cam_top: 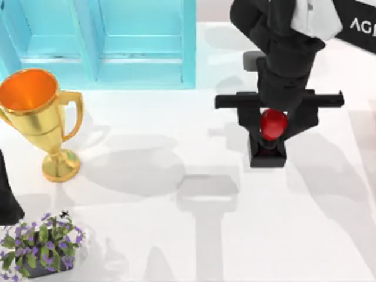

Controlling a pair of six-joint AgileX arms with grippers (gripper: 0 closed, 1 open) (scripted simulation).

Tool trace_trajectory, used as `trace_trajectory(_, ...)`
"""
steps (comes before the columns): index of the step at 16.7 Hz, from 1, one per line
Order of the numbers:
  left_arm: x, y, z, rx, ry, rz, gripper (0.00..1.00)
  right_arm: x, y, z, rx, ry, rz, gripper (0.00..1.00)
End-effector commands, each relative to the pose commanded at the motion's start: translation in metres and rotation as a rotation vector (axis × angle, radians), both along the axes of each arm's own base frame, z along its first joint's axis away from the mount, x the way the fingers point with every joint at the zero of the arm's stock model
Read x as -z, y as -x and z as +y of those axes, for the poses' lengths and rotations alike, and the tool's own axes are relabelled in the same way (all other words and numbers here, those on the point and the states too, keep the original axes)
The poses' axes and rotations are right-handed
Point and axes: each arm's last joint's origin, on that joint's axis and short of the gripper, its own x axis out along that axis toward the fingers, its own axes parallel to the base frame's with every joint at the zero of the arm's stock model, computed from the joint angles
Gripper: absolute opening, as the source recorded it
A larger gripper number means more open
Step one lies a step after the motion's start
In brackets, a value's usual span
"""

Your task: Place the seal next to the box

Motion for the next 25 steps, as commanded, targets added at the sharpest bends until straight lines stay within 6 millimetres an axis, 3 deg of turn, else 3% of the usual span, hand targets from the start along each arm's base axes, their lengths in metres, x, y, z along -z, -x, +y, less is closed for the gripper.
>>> trace_trajectory(7, 0.000, 0.000, 0.000, 0.000, 0.000, 0.000, 1.00, -0.041, -0.024, -0.106, -0.004, -0.001, 0.003, 0.00)
trace_trajectory(10, 0.000, 0.000, 0.000, 0.000, 0.000, 0.000, 1.00, -0.062, -0.022, -0.153, -0.005, -0.003, -0.001, 0.00)
trace_trajectory(12, 0.000, 0.000, 0.000, 0.000, 0.000, 0.000, 1.00, -0.073, -0.018, -0.172, -0.005, -0.003, -0.003, 0.00)
trace_trajectory(19, 0.000, 0.000, 0.000, 0.000, 0.000, 0.000, 1.00, -0.069, -0.018, -0.174, -0.006, -0.001, 0.001, 0.00)
trace_trajectory(25, 0.000, 0.000, 0.000, 0.000, 0.000, 0.000, 1.00, -0.028, -0.018, -0.175, -0.006, -0.003, -0.003, 0.00)
